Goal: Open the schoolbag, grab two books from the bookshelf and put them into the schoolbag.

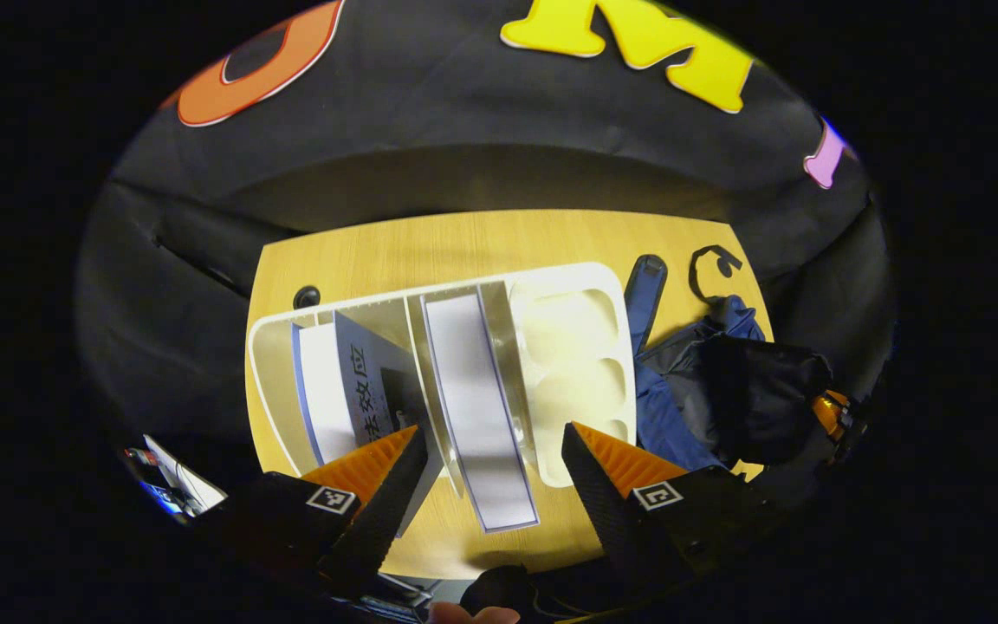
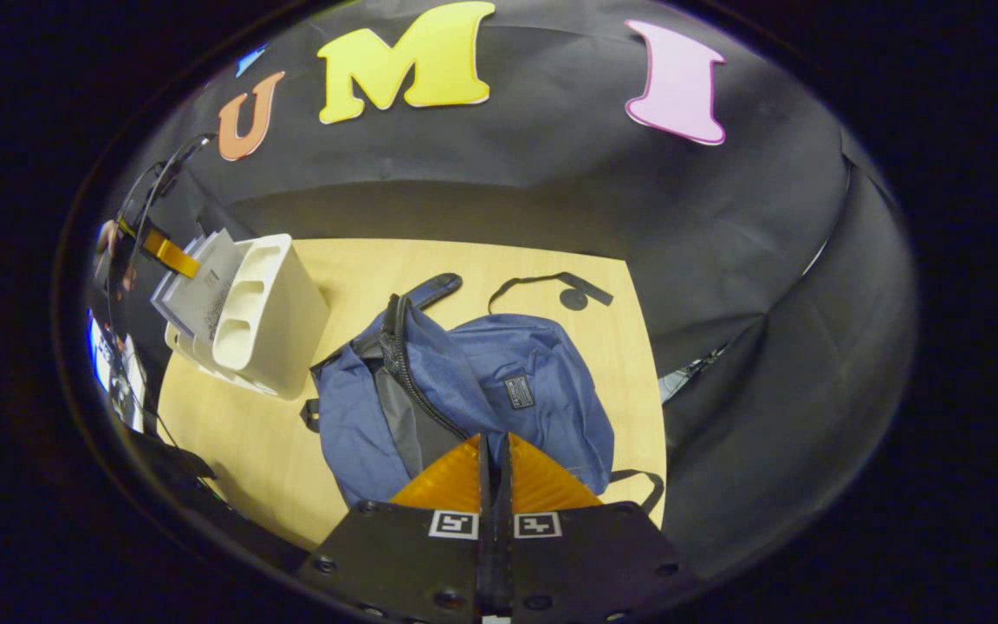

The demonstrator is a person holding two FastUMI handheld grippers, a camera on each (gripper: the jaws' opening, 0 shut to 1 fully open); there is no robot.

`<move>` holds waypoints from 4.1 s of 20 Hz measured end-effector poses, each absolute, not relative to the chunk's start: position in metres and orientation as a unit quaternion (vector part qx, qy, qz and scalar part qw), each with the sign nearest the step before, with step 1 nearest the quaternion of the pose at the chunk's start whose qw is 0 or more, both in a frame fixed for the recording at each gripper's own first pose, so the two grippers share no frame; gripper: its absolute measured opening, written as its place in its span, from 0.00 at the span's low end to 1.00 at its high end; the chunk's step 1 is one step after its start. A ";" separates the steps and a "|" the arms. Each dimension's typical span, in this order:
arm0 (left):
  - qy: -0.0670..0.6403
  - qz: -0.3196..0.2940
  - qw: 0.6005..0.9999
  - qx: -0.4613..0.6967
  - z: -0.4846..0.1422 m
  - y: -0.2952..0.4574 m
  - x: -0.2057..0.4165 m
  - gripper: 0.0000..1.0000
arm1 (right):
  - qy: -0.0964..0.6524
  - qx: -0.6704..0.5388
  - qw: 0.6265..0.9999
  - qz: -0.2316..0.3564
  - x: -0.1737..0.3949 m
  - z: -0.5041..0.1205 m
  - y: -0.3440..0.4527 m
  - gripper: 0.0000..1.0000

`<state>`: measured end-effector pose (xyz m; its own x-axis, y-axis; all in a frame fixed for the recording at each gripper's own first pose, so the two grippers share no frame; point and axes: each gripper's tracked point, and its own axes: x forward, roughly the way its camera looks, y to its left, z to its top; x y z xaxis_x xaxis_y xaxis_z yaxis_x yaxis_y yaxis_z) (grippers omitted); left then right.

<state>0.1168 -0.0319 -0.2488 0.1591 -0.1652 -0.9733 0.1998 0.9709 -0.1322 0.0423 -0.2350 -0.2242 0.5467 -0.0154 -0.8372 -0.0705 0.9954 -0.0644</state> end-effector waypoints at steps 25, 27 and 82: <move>0.718 -0.077 0.692 0.009 -0.245 -0.012 0.075 0.44 | 0.465 -0.046 0.883 0.046 0.040 -0.225 -0.232 0.00; 0.712 -0.087 0.697 0.004 -0.221 -0.004 0.062 0.39 | 0.463 -0.052 0.883 0.050 0.040 -0.223 -0.232 0.00; 0.602 -0.298 0.698 -0.249 -0.190 -0.233 -0.052 0.37 | 0.493 -0.233 0.838 -0.006 -0.033 -0.337 -0.121 0.96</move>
